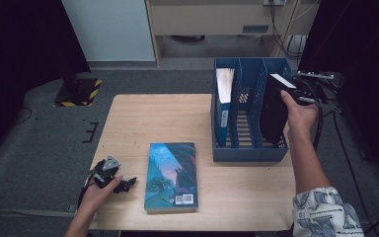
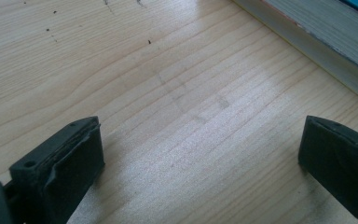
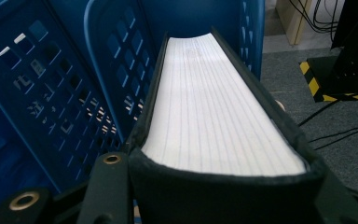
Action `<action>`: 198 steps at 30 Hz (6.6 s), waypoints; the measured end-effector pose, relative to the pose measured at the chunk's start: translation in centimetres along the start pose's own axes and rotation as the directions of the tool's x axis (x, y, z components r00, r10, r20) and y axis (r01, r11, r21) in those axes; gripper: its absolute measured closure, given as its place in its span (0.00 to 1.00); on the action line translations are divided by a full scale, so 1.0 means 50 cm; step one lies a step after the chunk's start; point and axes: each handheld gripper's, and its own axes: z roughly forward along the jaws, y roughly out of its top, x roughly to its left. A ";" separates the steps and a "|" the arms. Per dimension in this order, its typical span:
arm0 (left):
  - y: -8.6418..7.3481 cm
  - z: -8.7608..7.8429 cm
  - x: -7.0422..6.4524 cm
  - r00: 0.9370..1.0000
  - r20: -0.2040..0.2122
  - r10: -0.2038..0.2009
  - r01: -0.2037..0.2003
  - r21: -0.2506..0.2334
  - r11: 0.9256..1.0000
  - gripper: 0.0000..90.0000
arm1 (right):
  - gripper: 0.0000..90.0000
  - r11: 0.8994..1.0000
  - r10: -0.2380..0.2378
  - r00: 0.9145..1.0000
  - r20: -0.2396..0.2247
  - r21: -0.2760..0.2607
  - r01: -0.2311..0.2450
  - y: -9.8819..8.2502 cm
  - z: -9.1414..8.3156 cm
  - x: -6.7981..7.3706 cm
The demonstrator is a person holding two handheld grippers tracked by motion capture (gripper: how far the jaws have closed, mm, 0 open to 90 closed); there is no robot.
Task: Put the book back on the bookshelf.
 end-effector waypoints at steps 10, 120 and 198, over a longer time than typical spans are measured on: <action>0.000 0.000 0.000 1.000 0.001 0.000 0.000 0.000 1.000 0.00 | 0.59 1.000 0.006 1.000 0.005 -0.004 -0.006 -0.008 0.018 -0.005; 0.000 0.000 -0.002 1.000 0.003 -0.001 0.001 -0.001 1.000 0.00 | 0.59 0.998 -0.057 0.993 0.106 0.048 0.052 -0.035 0.044 0.026; 0.001 0.002 -0.003 1.000 0.004 0.001 -0.001 -0.004 1.000 0.00 | 0.18 0.993 -0.080 0.991 -0.109 -0.096 0.070 -0.164 -0.101 0.022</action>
